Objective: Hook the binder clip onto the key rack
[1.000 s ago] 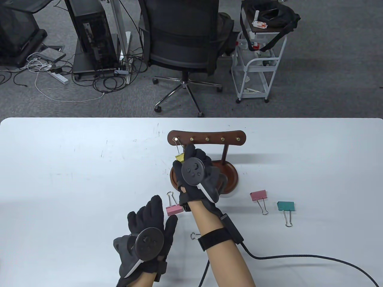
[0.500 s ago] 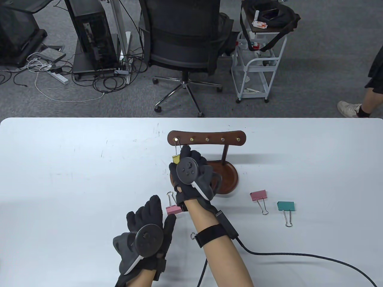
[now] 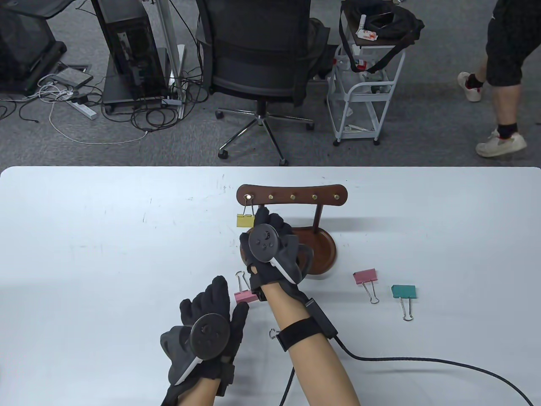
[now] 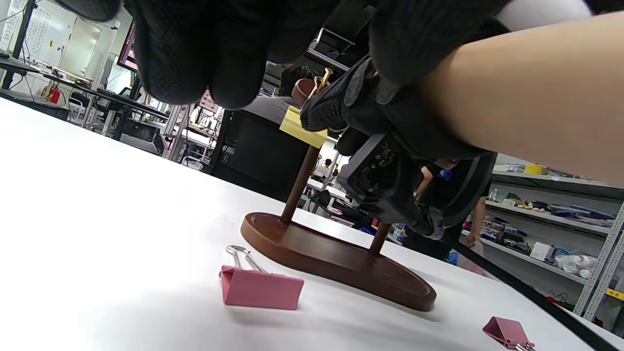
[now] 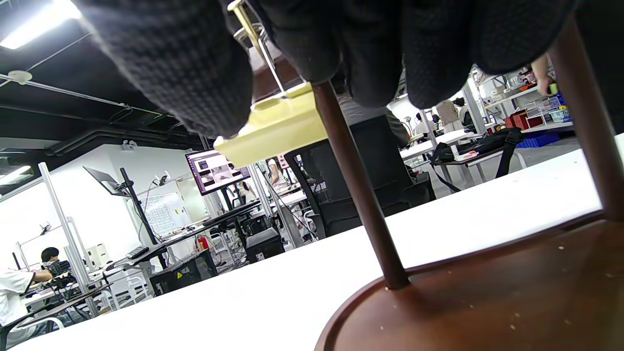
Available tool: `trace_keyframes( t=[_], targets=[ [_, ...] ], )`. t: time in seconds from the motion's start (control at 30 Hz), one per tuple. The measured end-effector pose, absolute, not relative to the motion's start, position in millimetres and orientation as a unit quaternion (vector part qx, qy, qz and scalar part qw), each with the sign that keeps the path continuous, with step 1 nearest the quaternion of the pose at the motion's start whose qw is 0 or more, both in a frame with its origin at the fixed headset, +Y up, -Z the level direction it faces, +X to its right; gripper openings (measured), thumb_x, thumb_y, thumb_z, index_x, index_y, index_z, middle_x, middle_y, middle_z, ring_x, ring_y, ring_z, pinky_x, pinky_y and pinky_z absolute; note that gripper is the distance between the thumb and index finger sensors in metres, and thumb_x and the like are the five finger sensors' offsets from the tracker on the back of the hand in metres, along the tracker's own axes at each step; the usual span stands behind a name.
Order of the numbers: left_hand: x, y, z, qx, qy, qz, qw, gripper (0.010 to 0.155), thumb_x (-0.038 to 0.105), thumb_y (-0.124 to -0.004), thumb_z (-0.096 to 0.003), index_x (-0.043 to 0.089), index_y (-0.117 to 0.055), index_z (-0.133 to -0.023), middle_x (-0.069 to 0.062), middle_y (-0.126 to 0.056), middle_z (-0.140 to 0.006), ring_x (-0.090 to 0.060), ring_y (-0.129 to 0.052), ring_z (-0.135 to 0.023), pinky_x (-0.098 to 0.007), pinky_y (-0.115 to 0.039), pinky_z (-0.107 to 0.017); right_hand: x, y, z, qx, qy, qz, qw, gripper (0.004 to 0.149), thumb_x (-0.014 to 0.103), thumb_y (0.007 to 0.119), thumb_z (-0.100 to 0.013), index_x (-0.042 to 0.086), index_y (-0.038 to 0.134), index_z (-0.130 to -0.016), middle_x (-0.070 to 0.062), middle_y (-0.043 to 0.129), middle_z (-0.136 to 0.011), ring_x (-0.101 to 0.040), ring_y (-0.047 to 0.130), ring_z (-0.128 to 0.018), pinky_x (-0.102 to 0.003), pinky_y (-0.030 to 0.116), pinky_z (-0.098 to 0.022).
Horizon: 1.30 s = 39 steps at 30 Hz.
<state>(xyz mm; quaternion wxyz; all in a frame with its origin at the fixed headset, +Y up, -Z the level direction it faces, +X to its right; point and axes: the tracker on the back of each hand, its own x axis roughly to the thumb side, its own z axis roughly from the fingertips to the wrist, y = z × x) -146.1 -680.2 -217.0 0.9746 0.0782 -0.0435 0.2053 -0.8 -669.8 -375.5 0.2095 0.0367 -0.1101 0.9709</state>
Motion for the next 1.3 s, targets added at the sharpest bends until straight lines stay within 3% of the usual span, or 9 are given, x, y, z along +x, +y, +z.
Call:
trace_keyframes(
  t=[0.37, 0.77, 1.3],
  targets=[
    [-146.0, -683.0, -218.1, 0.073, -0.044, 0.209, 0.974, 0.079, 0.044, -0.077, -0.0585, -0.008, -0.056, -0.114, -0.035, -0.076, -0.105, -0.064, -0.077, -0.091, -0.081, -0.047, -0.067, 38.3, -651.3, -351.5, 0.056, -0.119, 0.969, 0.211, 0.079, 0.044, 0.087, -0.054, 0.002, 0.055, -0.113, -0.035, 0.061, -0.111, -0.063, 0.068, -0.091, -0.071, 0.060, -0.061],
    [-144.2, -684.6, -218.3, 0.071, -0.045, 0.206, 0.975, 0.079, 0.044, -0.077, -0.0586, -0.008, -0.057, -0.114, -0.035, -0.076, -0.106, -0.064, -0.077, -0.090, -0.080, -0.048, -0.067, 89.3, -626.5, -295.8, 0.084, -0.137, 0.965, 0.206, 0.081, 0.045, 0.085, -0.055, 0.002, 0.053, -0.115, -0.039, 0.056, -0.113, -0.066, 0.064, -0.092, -0.072, 0.059, -0.061],
    [-138.9, -682.1, -214.1, 0.079, -0.053, 0.198, 0.975, 0.078, 0.045, -0.077, -0.0585, -0.007, -0.058, -0.113, -0.034, -0.076, -0.106, -0.064, -0.077, -0.090, -0.080, -0.049, -0.067, 144.7, -656.9, -225.0, 0.064, -0.139, 0.965, 0.215, 0.079, 0.046, 0.081, -0.057, 0.002, 0.053, -0.115, -0.038, 0.054, -0.114, -0.066, 0.060, -0.094, -0.073, 0.056, -0.062]
  ],
)
